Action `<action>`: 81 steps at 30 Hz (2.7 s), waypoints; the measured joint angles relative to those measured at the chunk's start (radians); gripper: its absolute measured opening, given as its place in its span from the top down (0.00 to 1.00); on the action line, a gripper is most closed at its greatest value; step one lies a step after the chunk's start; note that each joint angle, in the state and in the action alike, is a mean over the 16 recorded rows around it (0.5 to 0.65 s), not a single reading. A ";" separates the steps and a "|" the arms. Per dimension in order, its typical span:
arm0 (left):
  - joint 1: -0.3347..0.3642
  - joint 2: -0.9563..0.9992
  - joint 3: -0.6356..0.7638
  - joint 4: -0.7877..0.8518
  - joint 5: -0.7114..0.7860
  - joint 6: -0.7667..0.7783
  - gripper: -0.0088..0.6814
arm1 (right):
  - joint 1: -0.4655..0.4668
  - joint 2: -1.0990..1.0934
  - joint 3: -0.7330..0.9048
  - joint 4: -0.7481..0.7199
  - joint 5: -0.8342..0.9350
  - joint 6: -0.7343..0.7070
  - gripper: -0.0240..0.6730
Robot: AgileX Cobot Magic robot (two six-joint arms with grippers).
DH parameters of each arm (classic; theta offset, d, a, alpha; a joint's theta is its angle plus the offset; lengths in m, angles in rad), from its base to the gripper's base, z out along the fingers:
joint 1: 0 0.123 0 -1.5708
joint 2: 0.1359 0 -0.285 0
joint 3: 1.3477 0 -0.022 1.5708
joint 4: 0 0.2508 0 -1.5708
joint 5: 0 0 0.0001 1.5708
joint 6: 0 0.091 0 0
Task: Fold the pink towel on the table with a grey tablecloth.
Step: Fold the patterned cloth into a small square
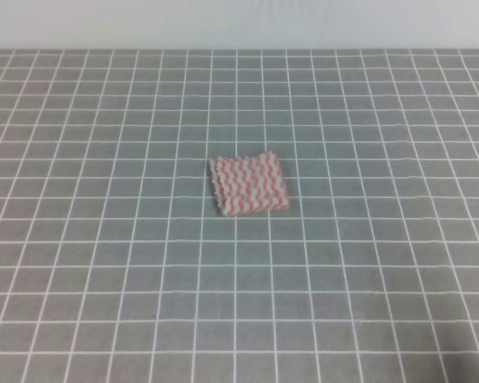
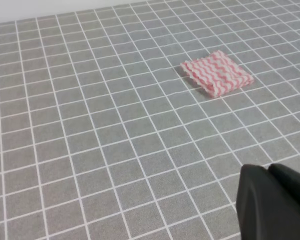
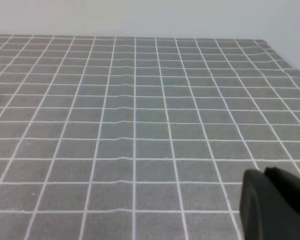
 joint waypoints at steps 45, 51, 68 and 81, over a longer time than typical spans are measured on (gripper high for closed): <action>0.378 -0.185 0.598 -0.089 -0.784 0.000 0.99 | 0.000 0.007 0.010 0.005 -0.002 0.000 0.99; 0.431 -0.189 0.684 -0.099 -0.729 0.000 0.99 | 0.000 0.007 0.010 0.005 -0.004 0.000 0.99; 0.441 -0.196 0.725 -0.110 -0.671 0.002 0.99 | 0.000 0.006 0.008 0.005 -0.004 0.000 0.99; 0.442 -0.219 0.726 -0.109 -0.660 0.002 0.99 | 0.000 0.007 0.010 0.005 -0.004 0.000 0.99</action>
